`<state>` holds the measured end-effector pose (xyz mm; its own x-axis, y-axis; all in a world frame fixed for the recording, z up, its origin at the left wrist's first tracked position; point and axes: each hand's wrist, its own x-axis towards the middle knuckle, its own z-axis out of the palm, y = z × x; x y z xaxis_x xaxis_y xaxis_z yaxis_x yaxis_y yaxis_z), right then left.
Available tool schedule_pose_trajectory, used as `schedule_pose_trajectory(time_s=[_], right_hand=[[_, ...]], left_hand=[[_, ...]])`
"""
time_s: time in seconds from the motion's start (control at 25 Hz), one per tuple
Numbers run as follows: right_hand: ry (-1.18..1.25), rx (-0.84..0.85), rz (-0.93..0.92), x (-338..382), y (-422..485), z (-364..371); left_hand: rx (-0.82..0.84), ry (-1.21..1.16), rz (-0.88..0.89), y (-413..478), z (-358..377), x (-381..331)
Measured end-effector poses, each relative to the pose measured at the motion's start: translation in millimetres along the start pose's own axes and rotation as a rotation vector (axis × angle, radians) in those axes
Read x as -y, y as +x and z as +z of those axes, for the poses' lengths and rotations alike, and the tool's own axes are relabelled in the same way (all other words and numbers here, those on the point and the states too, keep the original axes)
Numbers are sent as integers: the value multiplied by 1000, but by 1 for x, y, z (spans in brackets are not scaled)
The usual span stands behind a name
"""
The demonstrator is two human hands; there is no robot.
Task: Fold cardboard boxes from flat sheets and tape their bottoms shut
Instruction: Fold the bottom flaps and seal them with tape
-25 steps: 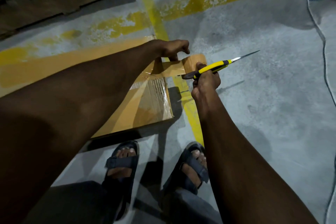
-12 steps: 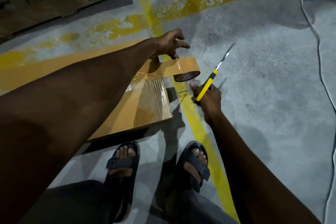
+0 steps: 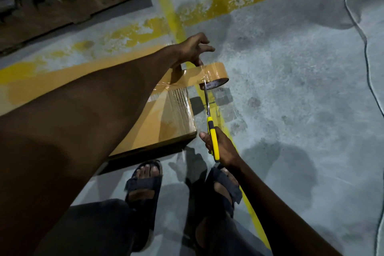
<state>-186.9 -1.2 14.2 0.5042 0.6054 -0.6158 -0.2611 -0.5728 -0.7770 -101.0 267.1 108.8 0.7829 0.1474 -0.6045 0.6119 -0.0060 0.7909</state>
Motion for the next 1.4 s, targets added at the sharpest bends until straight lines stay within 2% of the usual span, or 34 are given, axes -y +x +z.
schedule_pose_trajectory(time_s=[0.2,0.52,0.96,1.16,1.28,1.4], right_hand=[[79,39,8,10,2,-3],[159,135,-26,33,15,-7],[201,118,5,47,25,-2],[113,27,-23,44,28,-2],[7,19,-23,33,26,-5],[-145,-48,37,25,20,-7]], left_hand=[[0,-27,1,0,1,0],[-1,93,-34,1,-1,0],[-40,72,-30,0,0,0],[-16,119,-5,-10,9,-5],[-62,-22,74,-13,9,-7],[-84,-137,58,-14,8,-7]])
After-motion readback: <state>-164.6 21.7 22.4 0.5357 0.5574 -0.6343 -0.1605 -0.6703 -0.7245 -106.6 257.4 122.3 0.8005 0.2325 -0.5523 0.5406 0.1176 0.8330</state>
